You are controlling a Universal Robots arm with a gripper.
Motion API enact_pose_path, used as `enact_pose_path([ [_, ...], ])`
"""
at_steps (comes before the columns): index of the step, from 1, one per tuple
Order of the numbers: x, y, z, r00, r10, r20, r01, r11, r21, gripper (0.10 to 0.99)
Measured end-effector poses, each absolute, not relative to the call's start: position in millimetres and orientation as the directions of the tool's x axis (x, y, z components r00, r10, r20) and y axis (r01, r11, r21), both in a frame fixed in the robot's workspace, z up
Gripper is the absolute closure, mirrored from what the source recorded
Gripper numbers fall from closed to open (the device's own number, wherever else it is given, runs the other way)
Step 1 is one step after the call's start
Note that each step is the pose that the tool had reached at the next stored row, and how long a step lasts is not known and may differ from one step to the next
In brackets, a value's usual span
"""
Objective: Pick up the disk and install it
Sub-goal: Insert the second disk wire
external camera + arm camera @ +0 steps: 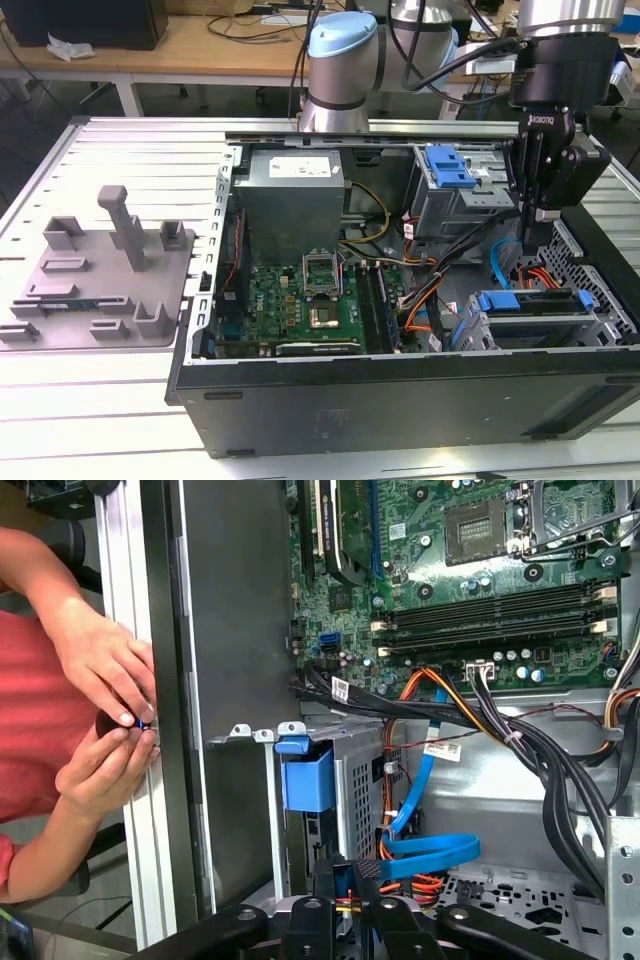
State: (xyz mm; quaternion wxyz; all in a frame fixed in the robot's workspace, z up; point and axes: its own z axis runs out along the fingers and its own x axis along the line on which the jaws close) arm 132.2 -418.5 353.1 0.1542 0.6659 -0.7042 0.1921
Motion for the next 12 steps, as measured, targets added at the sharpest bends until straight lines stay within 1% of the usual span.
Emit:
enact_pose_path([
  [3, 132.0, -418.5, 353.1, -0.066, -0.879, 0.473, -0.997, 0.039, -0.066, 0.875],
  [5, 132.0, -418.5, 353.1, -0.066, -0.879, 0.473, -0.997, 0.039, -0.066, 0.89],
  [6, 131.9, -418.5, 353.1, -0.066, -0.879, 0.473, -0.997, 0.039, -0.066, 0.929],
  [12, 130.4, -418.5, 353.6, -0.066, -0.877, 0.476, -0.997, 0.039, -0.066, 0.929],
])
